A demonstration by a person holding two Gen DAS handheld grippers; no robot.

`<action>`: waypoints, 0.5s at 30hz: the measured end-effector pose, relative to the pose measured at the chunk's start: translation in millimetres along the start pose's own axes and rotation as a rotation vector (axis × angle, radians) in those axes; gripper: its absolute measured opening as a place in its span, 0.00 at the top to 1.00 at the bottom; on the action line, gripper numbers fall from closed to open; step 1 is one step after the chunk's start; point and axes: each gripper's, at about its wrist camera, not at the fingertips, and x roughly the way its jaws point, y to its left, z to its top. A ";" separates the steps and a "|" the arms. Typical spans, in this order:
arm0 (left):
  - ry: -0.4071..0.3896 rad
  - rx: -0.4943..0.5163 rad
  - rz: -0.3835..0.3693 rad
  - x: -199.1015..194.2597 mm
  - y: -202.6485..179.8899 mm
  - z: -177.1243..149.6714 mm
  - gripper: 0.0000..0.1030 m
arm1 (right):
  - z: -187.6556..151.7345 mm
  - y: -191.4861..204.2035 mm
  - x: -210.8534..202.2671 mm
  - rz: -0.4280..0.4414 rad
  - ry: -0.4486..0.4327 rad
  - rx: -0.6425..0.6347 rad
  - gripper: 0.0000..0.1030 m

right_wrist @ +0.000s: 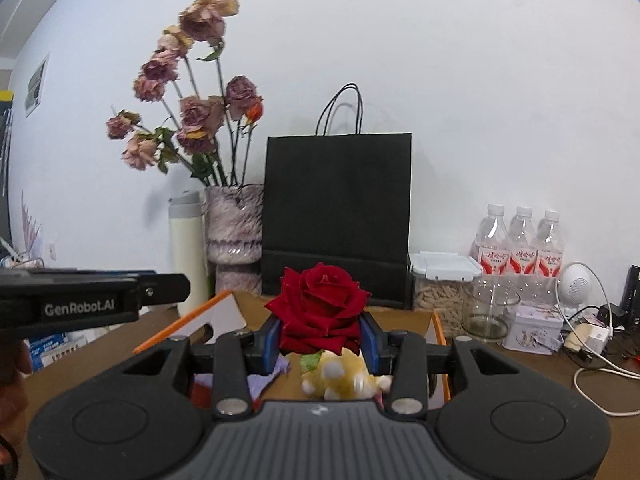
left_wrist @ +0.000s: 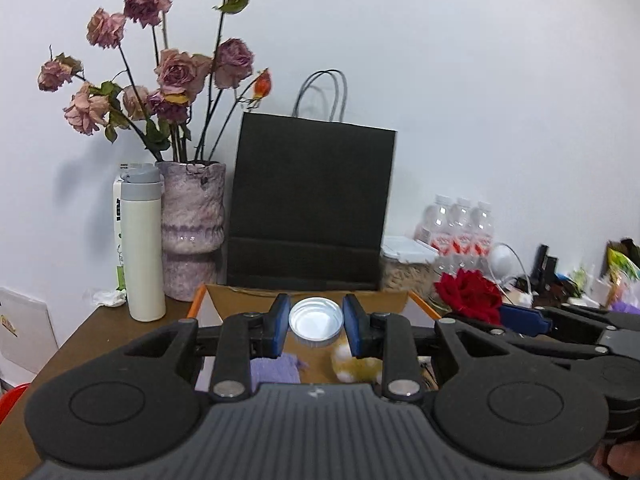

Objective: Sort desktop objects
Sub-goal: 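Carry the cap and red rose over the cardboard box with both grippers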

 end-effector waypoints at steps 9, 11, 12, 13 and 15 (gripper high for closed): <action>0.026 0.004 0.039 57.7 15.6 5.5 0.72 | 5.0 -20.6 64.2 0.003 0.041 0.043 0.62; 0.045 0.010 0.054 71.1 18.3 2.8 0.72 | 1.9 -17.4 77.8 0.022 0.068 0.030 0.62; 0.057 0.012 0.061 78.0 19.8 1.1 0.72 | -0.3 -15.2 84.8 0.030 0.083 0.019 0.62; 0.071 0.015 0.067 85.3 21.5 -1.3 0.72 | -2.8 -13.6 90.5 0.035 0.097 0.011 0.62; 0.095 0.027 0.086 98.4 24.0 -7.1 0.72 | -8.4 -12.8 102.9 0.043 0.134 0.006 0.62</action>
